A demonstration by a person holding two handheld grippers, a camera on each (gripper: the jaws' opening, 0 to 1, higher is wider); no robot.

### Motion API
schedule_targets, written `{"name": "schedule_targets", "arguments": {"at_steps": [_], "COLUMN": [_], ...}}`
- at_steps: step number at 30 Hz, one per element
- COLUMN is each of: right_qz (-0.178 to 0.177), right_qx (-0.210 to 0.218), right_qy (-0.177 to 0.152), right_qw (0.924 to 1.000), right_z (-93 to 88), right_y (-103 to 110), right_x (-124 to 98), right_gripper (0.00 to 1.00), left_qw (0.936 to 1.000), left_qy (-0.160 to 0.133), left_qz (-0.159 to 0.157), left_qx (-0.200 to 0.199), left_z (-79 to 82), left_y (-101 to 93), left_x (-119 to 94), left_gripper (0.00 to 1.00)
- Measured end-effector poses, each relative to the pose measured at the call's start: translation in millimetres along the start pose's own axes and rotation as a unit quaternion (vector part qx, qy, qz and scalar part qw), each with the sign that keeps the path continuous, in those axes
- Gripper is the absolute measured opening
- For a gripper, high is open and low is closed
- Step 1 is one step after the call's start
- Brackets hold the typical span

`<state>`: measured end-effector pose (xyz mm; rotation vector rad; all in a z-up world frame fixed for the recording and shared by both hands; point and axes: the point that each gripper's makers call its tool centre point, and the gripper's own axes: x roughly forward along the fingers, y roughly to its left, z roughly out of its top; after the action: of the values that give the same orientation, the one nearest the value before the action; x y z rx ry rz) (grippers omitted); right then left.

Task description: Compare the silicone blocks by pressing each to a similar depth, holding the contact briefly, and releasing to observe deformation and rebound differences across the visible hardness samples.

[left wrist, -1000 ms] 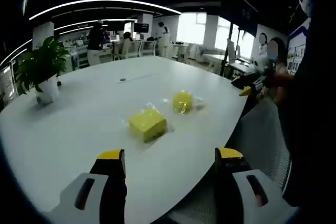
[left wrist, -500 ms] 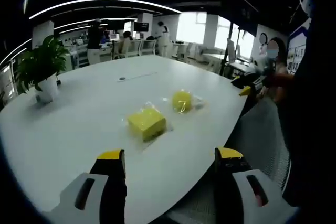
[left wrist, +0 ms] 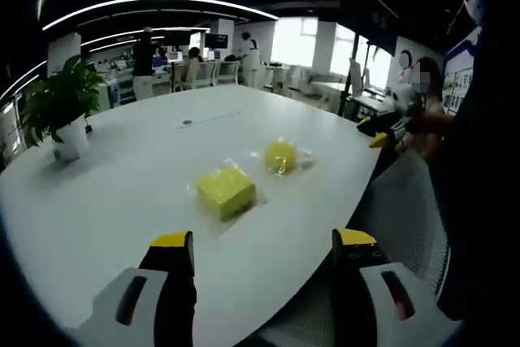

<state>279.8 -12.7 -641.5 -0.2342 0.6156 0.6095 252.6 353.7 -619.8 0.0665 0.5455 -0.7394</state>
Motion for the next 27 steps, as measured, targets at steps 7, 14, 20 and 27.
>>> {"name": "schedule_targets", "arguments": {"at_steps": [7, 14, 20, 27], "right_qz": [-0.002, -0.003, -0.003, -0.002], "right_qx": [0.001, 0.002, 0.004, 0.002], "right_qy": [0.0, -0.002, -0.003, 0.0], "right_qw": [1.0, 1.0, 1.0, 1.0], "right_z": [-0.7, -1.7, -1.6, -2.1], "right_y": [-0.2, 0.3, 1.0, 1.9], "right_x": [-1.7, -2.9, -3.2, -3.0], "right_gripper": [0.59, 0.59, 0.59, 0.58], "left_qw": [1.0, 1.0, 1.0, 1.0], "left_qy": [0.0, 0.002, 0.001, 0.001], "left_qz": [-0.002, -0.004, -0.003, -0.001], "left_qx": [0.0, -0.001, -0.003, -0.004], "left_z": [-0.1, -1.8, -2.5, -2.3], "left_y": [-1.6, -2.8, -2.1, -0.9], "left_x": [0.8, 1.5, 1.8, 2.0], "left_gripper": [0.68, 0.68, 0.68, 0.68]}}
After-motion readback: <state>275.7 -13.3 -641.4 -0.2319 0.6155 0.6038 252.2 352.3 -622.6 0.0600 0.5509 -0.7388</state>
